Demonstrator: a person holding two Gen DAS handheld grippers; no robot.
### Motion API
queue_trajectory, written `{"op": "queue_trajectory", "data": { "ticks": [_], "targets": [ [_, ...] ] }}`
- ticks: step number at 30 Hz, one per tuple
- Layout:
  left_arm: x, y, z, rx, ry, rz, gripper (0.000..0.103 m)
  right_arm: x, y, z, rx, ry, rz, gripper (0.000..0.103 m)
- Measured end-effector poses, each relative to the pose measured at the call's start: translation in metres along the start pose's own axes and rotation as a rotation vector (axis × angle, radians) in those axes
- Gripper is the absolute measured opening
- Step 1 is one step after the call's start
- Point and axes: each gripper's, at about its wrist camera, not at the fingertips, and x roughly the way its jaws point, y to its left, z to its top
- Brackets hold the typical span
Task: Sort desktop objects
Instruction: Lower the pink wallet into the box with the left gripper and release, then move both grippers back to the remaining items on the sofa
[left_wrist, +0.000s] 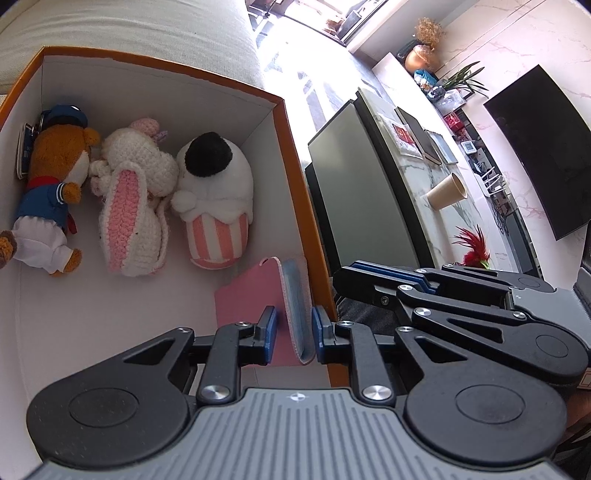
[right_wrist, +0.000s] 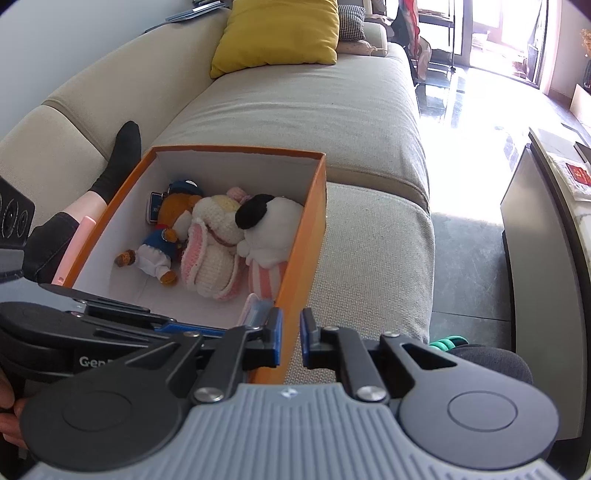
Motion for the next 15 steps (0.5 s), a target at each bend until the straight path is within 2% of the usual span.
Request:
{"op": "queue_trajectory", "data": {
  "ticks": [8,15],
  "targets": [
    [-0.008,-0.002,0.0,0.008,-0.025,0.01,0.026,-0.01,0.003,0.0,-0.008,-0.023,-0.009,0.012],
    [-0.052,-0.007,-0.007,0.07,-0.132,0.045,0.027,-0.024,0.026,0.005,-0.053,-0.089,0.038,0.012]
  ]
}}
